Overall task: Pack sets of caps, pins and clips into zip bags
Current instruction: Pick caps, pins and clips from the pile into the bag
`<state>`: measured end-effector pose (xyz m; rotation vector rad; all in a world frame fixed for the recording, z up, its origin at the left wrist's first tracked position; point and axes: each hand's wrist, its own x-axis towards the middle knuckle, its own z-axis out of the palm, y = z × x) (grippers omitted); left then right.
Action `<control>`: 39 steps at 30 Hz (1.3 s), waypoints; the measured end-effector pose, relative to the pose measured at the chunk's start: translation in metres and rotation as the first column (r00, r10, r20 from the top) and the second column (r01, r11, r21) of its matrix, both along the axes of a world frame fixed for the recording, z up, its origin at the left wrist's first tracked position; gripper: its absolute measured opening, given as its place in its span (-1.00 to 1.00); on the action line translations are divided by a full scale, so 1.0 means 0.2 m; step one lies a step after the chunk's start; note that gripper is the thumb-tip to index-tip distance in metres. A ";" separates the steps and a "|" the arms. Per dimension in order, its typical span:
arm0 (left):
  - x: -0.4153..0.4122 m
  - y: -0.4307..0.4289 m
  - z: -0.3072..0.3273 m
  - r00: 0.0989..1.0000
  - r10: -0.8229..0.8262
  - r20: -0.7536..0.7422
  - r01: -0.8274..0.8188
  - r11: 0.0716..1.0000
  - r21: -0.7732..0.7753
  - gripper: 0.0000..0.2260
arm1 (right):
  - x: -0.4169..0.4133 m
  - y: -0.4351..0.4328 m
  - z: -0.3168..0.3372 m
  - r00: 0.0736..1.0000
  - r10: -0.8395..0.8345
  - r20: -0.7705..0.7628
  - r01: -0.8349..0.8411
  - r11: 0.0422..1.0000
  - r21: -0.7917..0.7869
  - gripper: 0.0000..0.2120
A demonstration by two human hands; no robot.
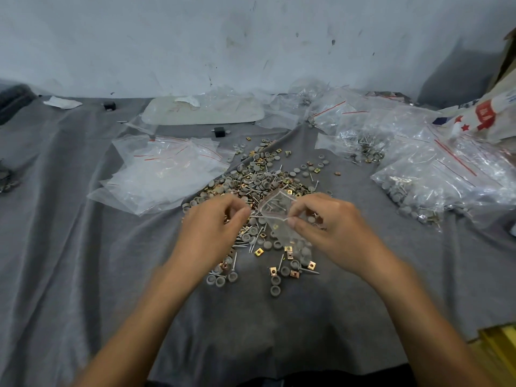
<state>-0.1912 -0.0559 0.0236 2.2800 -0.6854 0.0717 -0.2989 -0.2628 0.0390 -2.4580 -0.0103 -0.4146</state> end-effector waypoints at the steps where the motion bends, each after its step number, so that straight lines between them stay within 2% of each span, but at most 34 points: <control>1: -0.01 0.00 -0.03 1.000 -0.019 -0.015 0.020 0.996 0.085 -0.92 | -0.01 -0.01 0.00 1.000 -0.014 0.001 0.014 1.000 -0.003 -0.95; 3: -0.03 -0.02 -0.09 0.998 -0.052 -0.029 0.058 0.966 0.253 -0.94 | -0.01 -0.02 0.00 0.999 -0.045 0.011 0.045 0.999 0.001 -0.94; 5: -0.03 -0.01 -0.14 0.999 -0.043 0.026 0.031 0.930 0.367 -0.95 | -0.02 -0.03 0.00 0.998 -0.065 0.021 0.065 0.998 0.010 -0.94; 11: 0.00 0.01 -0.21 0.996 -0.041 0.077 -0.005 0.856 0.518 -0.73 | -0.03 -0.04 -0.01 0.998 -0.066 0.010 0.066 0.998 0.009 -0.95; 16: 0.01 -0.01 -0.23 0.987 -0.062 0.146 -0.033 0.818 0.574 -0.66 | -0.02 -0.04 -0.02 0.998 -0.057 0.012 0.057 0.998 -0.011 -0.94; 24: 0.03 -0.02 -0.23 0.988 -0.095 0.121 0.010 0.826 0.564 -0.79 | -0.02 -0.02 -0.02 0.999 -0.032 -0.020 0.032 0.999 0.000 -0.96; 28: 0.04 0.00 -0.23 0.991 -0.075 0.109 -0.006 0.800 0.600 -0.70 | -0.02 -0.01 -0.02 0.999 -0.019 -0.026 0.018 1.000 -0.003 -0.95; 32: 0.04 0.00 -0.24 0.982 -0.125 0.143 0.005 0.771 0.637 -0.71 | -0.01 -0.01 -0.02 1.000 -0.010 -0.018 0.011 1.000 0.008 -0.97; 39: 0.04 0.00 -0.27 0.969 -0.150 0.197 0.000 0.797 0.605 -0.71 | 0.00 0.00 -0.03 1.000 0.003 -0.011 -0.003 1.000 0.016 -0.96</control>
